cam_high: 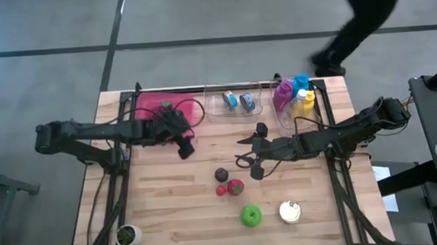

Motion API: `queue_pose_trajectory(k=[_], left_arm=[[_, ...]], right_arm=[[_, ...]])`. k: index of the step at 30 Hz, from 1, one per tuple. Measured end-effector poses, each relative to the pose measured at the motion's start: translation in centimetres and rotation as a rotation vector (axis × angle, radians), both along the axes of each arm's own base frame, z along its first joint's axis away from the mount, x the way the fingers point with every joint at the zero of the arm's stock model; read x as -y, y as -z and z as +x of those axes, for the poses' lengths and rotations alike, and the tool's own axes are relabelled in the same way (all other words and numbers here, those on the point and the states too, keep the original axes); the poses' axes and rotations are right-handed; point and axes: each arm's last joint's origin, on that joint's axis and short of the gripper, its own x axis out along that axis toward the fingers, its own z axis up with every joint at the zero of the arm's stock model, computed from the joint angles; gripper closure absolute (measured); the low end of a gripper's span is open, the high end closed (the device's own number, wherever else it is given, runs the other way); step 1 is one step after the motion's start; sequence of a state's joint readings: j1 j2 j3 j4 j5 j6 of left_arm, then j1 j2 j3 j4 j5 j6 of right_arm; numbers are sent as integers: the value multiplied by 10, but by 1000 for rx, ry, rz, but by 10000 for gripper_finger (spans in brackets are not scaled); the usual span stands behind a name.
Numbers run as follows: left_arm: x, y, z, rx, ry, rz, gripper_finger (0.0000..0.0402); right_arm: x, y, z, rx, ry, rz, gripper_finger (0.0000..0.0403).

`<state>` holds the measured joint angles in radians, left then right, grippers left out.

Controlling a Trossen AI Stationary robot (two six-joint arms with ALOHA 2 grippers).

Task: Pick & Place Food Item
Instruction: Put the plum into the pink bin

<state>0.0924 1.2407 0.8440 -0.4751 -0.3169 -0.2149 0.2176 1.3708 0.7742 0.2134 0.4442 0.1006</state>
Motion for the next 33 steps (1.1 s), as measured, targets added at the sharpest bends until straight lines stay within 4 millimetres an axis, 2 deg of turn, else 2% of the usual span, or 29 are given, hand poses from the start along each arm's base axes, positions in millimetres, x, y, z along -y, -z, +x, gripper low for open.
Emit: queue_pose_trajectory(k=[10,16,20,27,33], left_arm=[[62,-7,8,104,269,19,228],[86,-10,6,138,337,42,225],[94,-10,4,143,353,51,227],[95,-10,4,146,350,57,226],[95,-10,4,143,350,57,226]], right_arm=[[1,14,-7,-161,-3,-2,175],[-1,26,-9,-273,-95,36,175],[2,40,-2,-320,-86,21,175],[15,66,18,-388,-51,38,175],[22,80,43,-454,-179,69,175]])
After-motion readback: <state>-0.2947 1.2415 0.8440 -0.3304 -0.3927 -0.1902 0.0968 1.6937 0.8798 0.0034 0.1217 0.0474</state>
